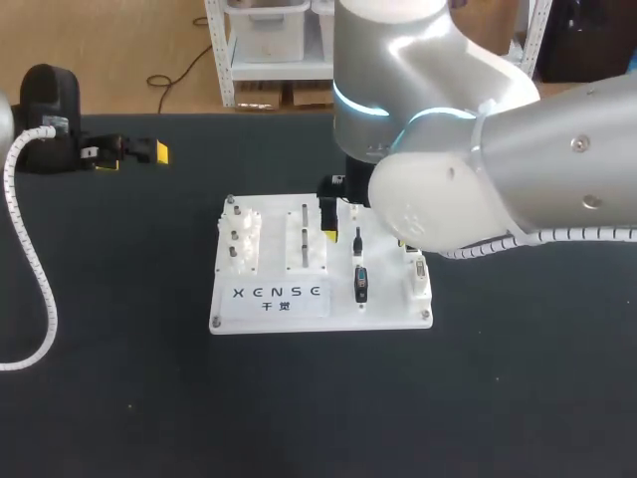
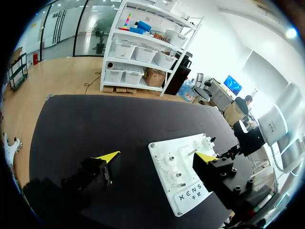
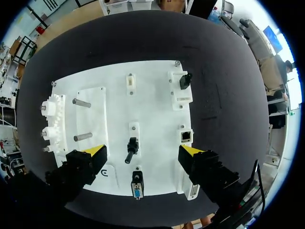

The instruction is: Insert the USB connector, Ethernet cable, and multi-pin plug into their matching sockets one by one.

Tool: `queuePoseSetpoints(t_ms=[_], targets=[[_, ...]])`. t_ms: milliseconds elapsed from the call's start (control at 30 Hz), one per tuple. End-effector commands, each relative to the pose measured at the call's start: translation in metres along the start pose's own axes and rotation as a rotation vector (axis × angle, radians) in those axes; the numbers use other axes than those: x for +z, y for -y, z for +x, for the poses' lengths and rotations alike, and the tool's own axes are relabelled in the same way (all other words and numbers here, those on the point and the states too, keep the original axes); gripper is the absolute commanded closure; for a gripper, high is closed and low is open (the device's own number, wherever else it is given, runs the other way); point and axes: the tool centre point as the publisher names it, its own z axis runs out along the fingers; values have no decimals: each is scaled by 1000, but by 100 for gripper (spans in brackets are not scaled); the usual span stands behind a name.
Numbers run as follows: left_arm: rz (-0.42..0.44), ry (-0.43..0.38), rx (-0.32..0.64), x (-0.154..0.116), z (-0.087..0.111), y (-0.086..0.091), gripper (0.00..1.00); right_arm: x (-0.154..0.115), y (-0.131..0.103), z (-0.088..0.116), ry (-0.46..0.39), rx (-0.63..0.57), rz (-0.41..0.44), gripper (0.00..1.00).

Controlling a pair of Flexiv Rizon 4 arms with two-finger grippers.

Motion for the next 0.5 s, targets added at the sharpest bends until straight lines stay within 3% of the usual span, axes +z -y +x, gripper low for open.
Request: queuePoseSetpoints(t_ms=[33,233,500], targets=[[0,0,0,0,0,0,0,0,1,1,4,2,-1,0],[0,0,0,0,0,0,0,2,-2,-6,8,18,21,0],[0,0,0,0,0,0,0,17,-4,1,8,0,54,0]])
